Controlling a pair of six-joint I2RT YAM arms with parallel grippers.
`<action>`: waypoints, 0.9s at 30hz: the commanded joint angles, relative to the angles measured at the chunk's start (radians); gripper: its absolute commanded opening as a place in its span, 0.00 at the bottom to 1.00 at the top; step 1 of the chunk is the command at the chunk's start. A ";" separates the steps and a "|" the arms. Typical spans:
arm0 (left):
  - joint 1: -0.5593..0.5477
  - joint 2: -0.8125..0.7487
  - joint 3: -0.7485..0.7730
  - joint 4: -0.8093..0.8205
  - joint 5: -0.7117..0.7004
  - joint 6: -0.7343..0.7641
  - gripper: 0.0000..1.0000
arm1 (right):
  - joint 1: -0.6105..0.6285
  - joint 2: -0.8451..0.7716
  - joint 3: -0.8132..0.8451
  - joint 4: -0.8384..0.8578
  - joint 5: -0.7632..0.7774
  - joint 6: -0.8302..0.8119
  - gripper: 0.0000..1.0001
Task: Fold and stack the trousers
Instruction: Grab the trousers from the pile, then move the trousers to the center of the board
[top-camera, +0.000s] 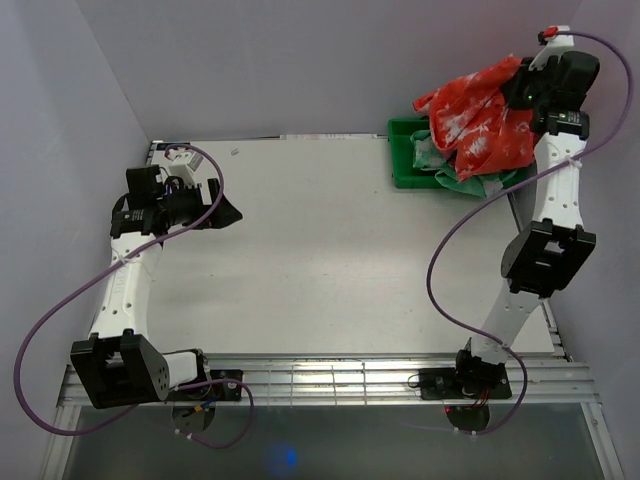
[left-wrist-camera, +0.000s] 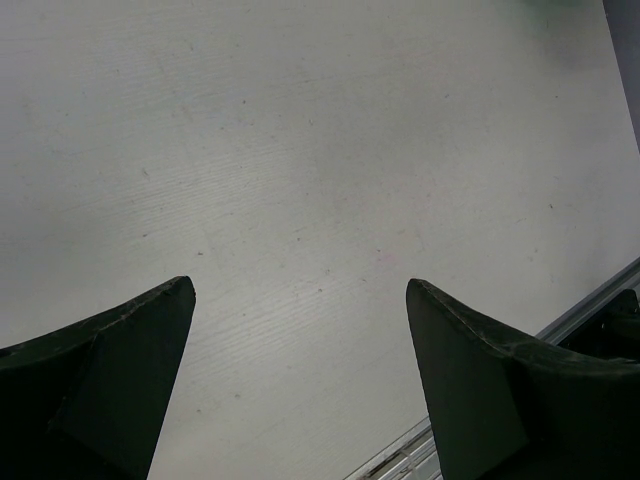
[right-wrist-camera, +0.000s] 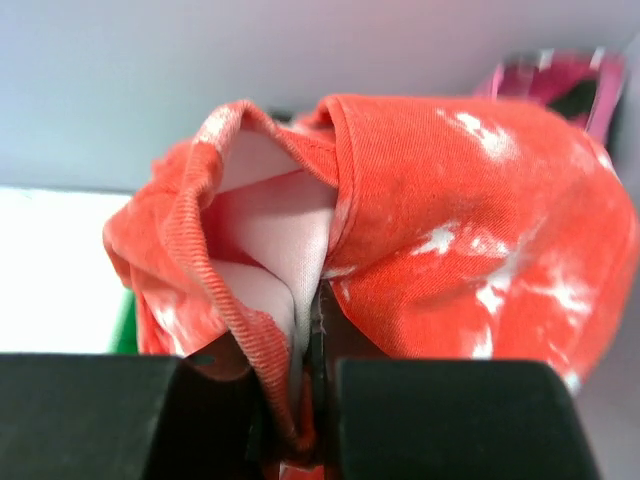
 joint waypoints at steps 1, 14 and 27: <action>0.001 -0.036 0.054 0.017 -0.025 -0.031 0.98 | 0.007 -0.270 0.032 0.250 -0.172 0.145 0.08; 0.308 0.010 0.215 -0.049 0.284 -0.098 0.98 | 0.232 -0.540 -0.173 0.397 -0.518 0.359 0.08; 0.336 0.004 0.117 -0.161 0.250 0.164 0.98 | 0.764 -0.453 -0.756 0.159 -0.385 -0.163 0.72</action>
